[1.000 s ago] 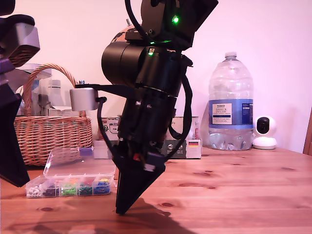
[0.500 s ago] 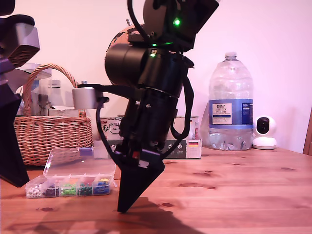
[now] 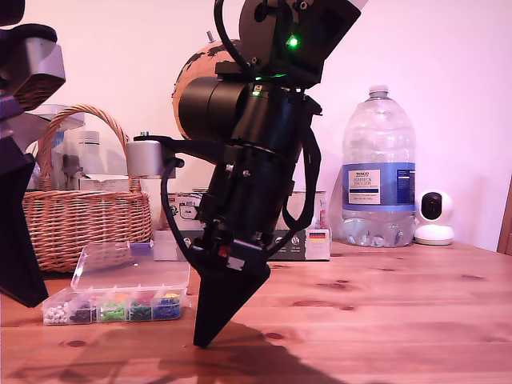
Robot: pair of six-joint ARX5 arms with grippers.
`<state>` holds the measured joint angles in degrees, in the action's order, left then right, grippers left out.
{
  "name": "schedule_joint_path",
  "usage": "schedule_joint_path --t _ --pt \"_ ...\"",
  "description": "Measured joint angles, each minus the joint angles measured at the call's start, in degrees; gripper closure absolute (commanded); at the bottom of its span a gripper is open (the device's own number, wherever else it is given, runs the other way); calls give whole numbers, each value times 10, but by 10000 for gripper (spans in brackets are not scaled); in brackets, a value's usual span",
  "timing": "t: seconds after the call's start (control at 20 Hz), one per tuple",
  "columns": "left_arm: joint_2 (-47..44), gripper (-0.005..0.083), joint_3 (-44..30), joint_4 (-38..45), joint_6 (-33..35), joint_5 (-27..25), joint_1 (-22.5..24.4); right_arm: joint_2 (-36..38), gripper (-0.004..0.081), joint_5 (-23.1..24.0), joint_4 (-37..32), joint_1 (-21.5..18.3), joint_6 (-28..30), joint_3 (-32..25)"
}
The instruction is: Sort the loose pins on the table into their correct compartments
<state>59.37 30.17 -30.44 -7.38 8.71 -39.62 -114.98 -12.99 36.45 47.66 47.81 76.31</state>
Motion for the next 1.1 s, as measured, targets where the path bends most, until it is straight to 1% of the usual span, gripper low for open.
schedule_joint_path --t 0.35,0.5,0.6,0.95,1.1 --pt "0 794 0 0 0 0 0 0 782 0 -5 0 -14 0" --pt "0 794 0 0 0 0 0 -2 782 0 2 0 -30 4" --pt "0 794 0 0 0 0 0 -10 782 -2 11 0 -43 18" --pt "0 794 0 0 0 0 0 -19 782 -15 54 0 -43 78" --pt "0 794 0 0 0 0 0 -19 782 -15 70 0 -43 89"
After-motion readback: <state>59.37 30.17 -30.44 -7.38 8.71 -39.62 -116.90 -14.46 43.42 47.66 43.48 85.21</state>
